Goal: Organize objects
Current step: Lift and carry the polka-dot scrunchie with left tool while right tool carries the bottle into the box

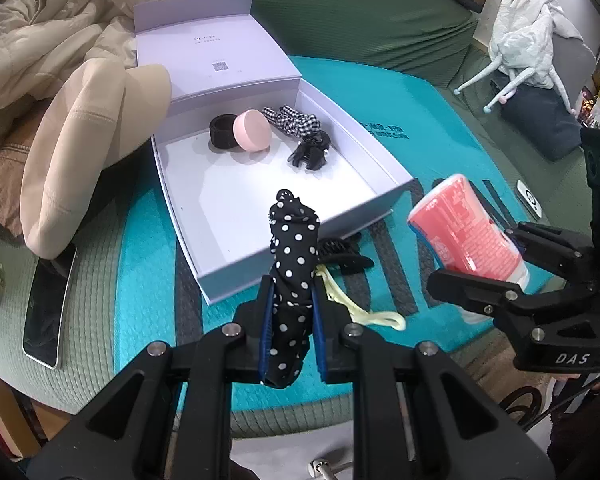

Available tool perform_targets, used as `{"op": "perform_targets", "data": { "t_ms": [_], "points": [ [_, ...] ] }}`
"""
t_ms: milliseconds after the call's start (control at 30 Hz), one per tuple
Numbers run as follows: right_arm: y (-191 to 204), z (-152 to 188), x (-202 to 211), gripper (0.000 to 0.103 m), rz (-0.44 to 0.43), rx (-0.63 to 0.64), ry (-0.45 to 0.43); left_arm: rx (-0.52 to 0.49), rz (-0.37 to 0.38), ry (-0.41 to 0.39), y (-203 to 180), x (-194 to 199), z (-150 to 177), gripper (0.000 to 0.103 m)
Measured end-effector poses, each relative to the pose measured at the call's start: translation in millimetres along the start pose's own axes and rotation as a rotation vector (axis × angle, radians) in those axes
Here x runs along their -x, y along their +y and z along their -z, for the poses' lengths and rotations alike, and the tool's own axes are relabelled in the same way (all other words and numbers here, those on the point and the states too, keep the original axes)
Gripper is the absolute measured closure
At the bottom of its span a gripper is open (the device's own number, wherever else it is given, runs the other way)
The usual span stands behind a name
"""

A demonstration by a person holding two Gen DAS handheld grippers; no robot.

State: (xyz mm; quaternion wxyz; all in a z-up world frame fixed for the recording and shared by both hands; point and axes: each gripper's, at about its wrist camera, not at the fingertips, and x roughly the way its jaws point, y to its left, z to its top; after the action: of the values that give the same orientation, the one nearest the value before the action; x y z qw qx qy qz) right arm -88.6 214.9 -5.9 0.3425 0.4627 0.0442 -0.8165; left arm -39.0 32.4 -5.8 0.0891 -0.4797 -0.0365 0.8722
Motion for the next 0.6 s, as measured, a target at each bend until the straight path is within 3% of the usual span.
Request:
{"op": "perform_targets", "data": {
  "t_ms": [600],
  "points": [
    [-8.1, -52.9, -35.6, 0.048, -0.013, 0.035, -0.001, -0.011, -0.022, -0.015, 12.6, -32.3, -45.4, 0.087]
  ]
}}
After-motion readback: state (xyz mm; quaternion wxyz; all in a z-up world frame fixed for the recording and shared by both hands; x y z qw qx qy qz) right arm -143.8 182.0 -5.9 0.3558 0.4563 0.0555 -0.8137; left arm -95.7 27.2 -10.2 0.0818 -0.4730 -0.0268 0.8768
